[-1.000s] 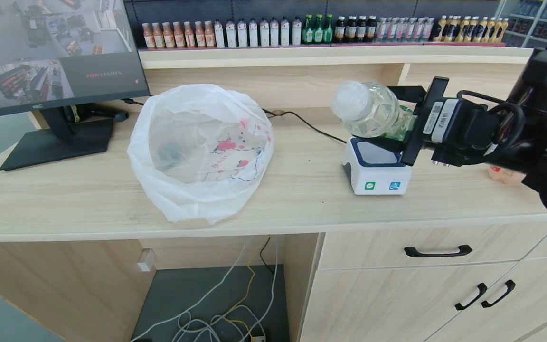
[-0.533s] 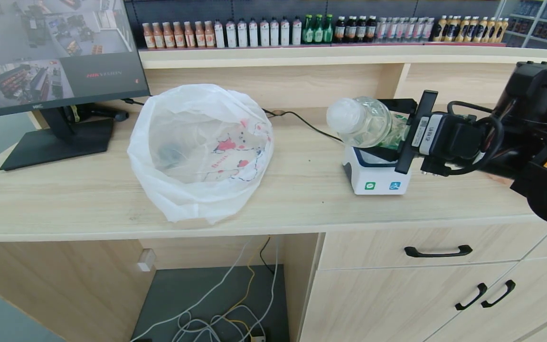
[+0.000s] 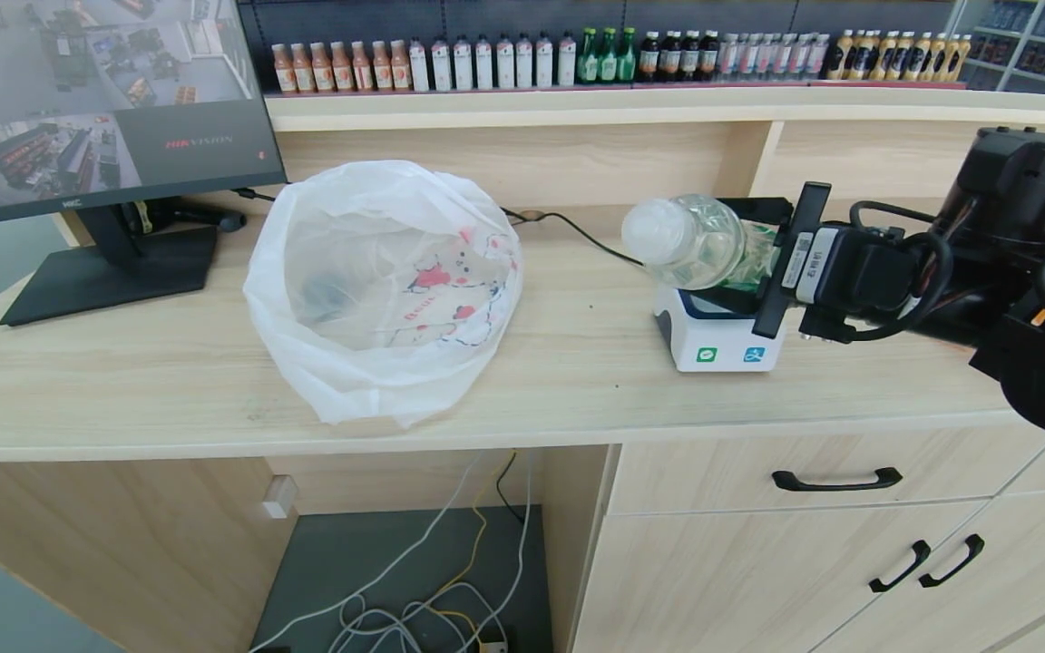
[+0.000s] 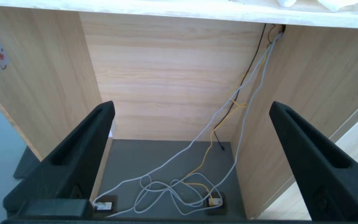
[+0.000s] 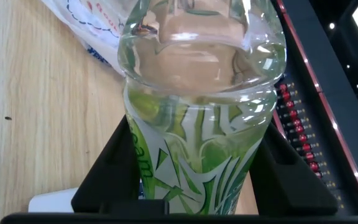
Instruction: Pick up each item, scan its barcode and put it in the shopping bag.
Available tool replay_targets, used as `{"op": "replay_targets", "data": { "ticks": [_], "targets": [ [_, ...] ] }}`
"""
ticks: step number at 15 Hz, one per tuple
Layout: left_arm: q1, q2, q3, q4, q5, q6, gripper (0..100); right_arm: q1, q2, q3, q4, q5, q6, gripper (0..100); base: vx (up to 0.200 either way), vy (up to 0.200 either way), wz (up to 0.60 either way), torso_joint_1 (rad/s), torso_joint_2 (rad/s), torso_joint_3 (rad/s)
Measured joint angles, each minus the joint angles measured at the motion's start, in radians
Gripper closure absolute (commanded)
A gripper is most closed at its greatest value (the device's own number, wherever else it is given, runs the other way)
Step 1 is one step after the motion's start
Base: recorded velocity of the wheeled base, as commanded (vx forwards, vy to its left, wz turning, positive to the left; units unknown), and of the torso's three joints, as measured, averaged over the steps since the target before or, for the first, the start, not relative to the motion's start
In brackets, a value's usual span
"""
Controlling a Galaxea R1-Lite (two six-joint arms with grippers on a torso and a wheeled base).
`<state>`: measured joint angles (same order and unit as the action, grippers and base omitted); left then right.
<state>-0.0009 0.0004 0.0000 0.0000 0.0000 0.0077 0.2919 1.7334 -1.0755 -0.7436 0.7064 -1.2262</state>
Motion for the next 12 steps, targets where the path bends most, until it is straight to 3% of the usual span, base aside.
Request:
{"op": "replay_targets", "data": {
  "ticks": [12],
  "targets": [
    [0.000, 0.000, 0.000, 0.000, 0.000, 0.000, 0, -0.028, 0.006, -0.003, 0.001, -0.007, 0.000, 100, 0.000, 0.000, 0.00, 0.000, 0.00, 0.000]
  ]
}}
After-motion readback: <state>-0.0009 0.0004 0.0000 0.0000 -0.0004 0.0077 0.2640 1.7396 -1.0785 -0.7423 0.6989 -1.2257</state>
